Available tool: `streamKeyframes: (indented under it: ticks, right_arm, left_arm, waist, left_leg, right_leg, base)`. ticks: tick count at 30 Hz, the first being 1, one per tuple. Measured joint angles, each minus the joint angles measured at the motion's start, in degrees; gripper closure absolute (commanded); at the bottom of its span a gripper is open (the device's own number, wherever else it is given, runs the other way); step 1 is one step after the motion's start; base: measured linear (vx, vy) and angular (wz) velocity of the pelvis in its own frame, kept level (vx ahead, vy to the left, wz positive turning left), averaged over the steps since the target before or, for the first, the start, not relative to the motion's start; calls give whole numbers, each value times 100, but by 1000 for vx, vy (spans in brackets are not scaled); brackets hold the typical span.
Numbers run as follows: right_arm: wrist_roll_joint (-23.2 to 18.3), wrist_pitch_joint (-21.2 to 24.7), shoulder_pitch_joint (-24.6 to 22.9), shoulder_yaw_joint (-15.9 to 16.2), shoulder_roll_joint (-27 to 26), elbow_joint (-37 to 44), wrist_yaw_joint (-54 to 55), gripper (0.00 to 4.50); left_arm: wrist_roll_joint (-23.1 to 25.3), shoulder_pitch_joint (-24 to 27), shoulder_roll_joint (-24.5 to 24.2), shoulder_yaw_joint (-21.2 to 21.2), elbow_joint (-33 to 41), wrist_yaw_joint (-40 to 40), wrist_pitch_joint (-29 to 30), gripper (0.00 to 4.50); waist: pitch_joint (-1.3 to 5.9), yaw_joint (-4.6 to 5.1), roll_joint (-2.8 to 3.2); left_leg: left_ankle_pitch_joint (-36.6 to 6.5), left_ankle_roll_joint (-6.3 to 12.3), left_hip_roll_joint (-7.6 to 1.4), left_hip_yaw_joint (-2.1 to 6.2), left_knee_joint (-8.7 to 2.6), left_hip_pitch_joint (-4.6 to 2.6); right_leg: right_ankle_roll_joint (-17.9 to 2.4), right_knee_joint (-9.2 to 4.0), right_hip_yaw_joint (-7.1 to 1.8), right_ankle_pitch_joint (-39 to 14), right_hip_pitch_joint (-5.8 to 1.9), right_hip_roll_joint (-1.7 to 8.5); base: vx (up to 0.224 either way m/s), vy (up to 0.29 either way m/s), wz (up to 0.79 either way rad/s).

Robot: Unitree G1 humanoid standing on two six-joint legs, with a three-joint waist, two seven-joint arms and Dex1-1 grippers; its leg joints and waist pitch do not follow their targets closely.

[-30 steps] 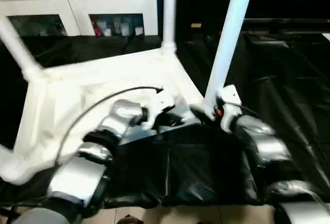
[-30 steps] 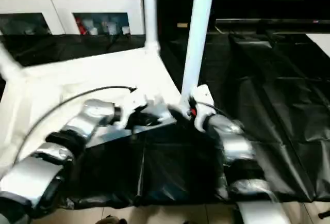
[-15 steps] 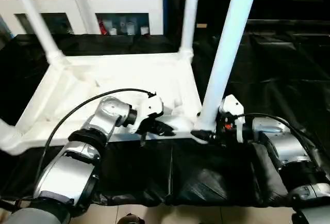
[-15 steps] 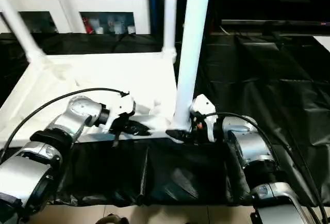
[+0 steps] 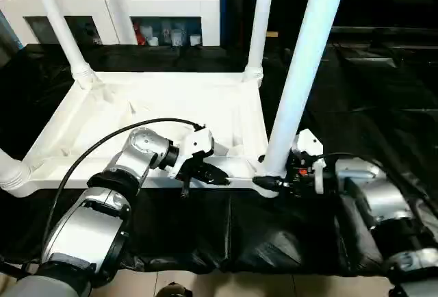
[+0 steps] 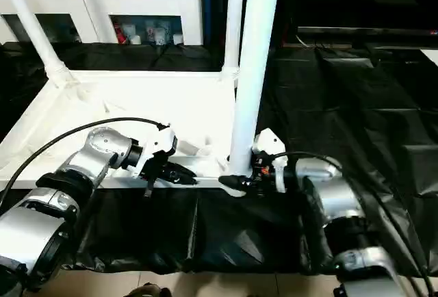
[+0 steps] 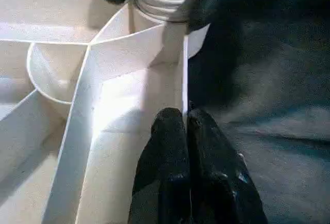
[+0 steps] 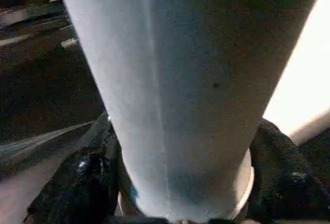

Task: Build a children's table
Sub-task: Rotate leg to tighten

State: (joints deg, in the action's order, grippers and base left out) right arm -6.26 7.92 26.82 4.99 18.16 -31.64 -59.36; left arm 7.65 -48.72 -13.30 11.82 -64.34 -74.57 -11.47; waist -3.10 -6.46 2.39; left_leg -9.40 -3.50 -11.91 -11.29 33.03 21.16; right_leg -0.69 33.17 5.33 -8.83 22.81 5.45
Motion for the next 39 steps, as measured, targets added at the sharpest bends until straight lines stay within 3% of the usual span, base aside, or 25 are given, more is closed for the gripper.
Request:
streamKeyframes:
  ticks: [7, 9, 12, 16, 19, 30, 39]
  right_arm:
    - [214, -2, 620, -690, -913, -981, 2782, 178]
    - [217, -69, 645, -756, -977, -1030, 3054, 123]
    - [195, -140, 645, -853, -1043, -1037, 3148, 99]
    - [153, -242, 641, -842, -884, -1033, 2579, 75]
    - [119, -295, 536, -554, -533, -860, 1736, 44]
    - [50, -286, 212, 127, 388, -216, -693, 44]
    - [-106, -38, 153, 316, 488, 9, -1249, 127]
  left_arm:
    - [129, -114, 597, -130, -128, 1677, 411, 450]
    - [123, -113, 695, -143, -129, 1777, 425, 450]
    - [93, -113, 730, -149, -127, 1740, 405, 450]
    - [83, -113, 674, -184, -126, 1521, 274, 450]
    - [42, -111, 556, -176, -125, 1155, 138, 450]
    - [-18, -77, 180, -67, -116, -123, -114, 450]
    - [-63, -75, 22, 1, -116, -753, -124, 450]
  waist:
    - [1, 205, -2]
    - [1, 234, -2]
    - [3, 235, 17]
    - [2, 153, 56]
    - [2, 107, 56]
    - [2, -18, 57]
    - [3, -21, 62]
  left_leg:
    - [0, 0, 7, 2, 13, -12]
    - [0, 0, 7, 3, 11, -11]
    - [0, 0, 6, 4, -2, -7]
    - [0, 0, 2, 2, -7, 3]
    - [1, 1, -1, 3, -7, 14]
    - [0, 4, -1, 1, 14, 34]
    - [0, 3, -1, 2, 14, 33]
  right_leg:
    - [27, -14, -4, -16, -2, 3]
    - [27, -15, -4, -16, -2, 3]
    - [23, -10, -1, -12, 4, 2]
    - [-9, -2, 3, 9, 13, -1]
    - [-1, -2, 6, 3, 18, -2]
    - [1, -2, 0, 1, 18, 2]
    - [-1, -1, -2, 2, 8, 2]
  base:
    - [0, 0, 0]
    - [0, 0, 0]
    - [0, 0, 0]
    - [0, 0, 0]
    - [0, 0, 0]
    - [0, 0, 0]
    - [0, 0, 0]
